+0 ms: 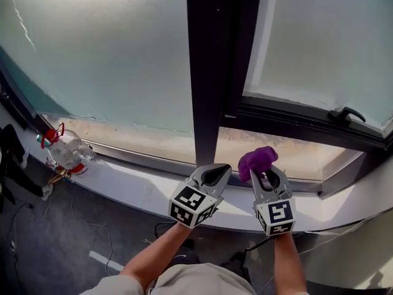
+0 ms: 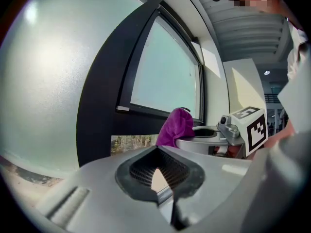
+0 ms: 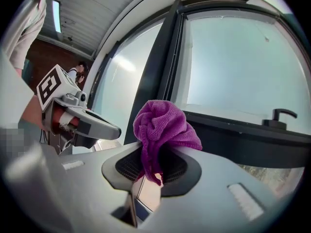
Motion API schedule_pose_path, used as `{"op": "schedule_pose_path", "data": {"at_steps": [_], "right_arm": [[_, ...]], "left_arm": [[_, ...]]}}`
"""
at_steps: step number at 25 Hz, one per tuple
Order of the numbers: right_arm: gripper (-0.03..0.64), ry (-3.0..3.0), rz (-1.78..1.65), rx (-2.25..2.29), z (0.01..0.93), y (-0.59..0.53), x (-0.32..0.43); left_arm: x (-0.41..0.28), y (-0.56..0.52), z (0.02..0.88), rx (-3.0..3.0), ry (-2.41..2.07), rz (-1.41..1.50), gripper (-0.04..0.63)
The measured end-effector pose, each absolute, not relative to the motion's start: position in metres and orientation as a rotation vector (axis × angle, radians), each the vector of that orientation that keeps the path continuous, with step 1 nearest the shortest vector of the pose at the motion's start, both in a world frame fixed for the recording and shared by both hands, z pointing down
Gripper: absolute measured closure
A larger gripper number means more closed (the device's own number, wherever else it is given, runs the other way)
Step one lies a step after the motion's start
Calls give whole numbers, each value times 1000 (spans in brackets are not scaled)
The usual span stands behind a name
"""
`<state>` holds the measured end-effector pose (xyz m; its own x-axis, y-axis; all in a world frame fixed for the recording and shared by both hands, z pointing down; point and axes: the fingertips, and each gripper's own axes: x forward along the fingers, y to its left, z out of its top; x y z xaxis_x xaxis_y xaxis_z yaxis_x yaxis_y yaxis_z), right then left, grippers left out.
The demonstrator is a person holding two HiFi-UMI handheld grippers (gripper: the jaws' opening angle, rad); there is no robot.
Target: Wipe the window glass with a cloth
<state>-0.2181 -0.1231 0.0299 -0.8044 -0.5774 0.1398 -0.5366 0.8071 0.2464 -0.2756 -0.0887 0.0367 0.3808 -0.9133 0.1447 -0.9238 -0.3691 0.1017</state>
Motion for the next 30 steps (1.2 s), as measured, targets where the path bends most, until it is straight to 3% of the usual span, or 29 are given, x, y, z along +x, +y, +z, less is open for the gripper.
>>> {"op": "schedule_pose_path", "data": {"at_steps": [11, 30], "right_arm": [[509, -2868, -378, 456, 83, -170, -253], [512, -2985, -679, 553, 125, -246, -361]], "left_arm": [[-284, -96, 70, 2175, -2046, 119, 595], [-333, -143, 220, 2203, -2212, 230, 595]]}}
